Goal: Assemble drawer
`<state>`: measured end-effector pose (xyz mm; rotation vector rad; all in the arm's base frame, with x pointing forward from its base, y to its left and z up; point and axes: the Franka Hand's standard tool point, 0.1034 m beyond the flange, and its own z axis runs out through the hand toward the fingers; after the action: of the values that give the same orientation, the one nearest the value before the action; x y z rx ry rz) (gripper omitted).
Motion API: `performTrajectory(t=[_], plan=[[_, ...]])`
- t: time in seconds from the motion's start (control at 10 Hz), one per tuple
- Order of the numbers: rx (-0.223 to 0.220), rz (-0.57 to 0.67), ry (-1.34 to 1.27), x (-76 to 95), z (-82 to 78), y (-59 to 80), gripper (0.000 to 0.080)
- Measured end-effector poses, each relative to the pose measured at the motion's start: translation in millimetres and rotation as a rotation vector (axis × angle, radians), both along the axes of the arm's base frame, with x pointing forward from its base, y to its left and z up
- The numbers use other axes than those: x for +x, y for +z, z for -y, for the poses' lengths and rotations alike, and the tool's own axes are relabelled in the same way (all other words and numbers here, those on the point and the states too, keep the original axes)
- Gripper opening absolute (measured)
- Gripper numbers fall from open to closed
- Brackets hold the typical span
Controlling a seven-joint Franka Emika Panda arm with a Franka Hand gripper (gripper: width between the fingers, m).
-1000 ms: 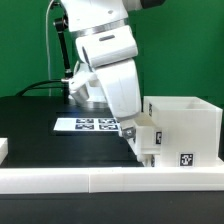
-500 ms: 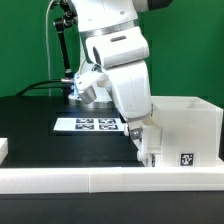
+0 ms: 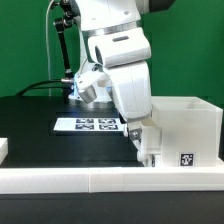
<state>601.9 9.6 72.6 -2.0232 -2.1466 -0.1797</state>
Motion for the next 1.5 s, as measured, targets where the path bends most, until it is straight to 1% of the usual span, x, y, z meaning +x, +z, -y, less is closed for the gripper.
performTrajectory(t=[0.2, 0.3, 0.5, 0.7, 1.2, 1.5], plan=[[0.001, 0.008, 0.020, 0.6, 0.8, 0.1, 0.0649], [0.003, 0.042, 0.095, 3.3, 4.9, 0.0, 0.0649], [-0.018, 0.053, 0.130, 5.8, 5.5, 0.8, 0.0649], [-0.018, 0.052, 0.128, 5.5, 7.2, 0.2, 0.0649], [-0.025, 0.055, 0.061, 9.1, -5.3, -0.1, 0.0649], [-0.027, 0.057, 0.023, 10.6, -6.8, 0.3, 0.0649]])
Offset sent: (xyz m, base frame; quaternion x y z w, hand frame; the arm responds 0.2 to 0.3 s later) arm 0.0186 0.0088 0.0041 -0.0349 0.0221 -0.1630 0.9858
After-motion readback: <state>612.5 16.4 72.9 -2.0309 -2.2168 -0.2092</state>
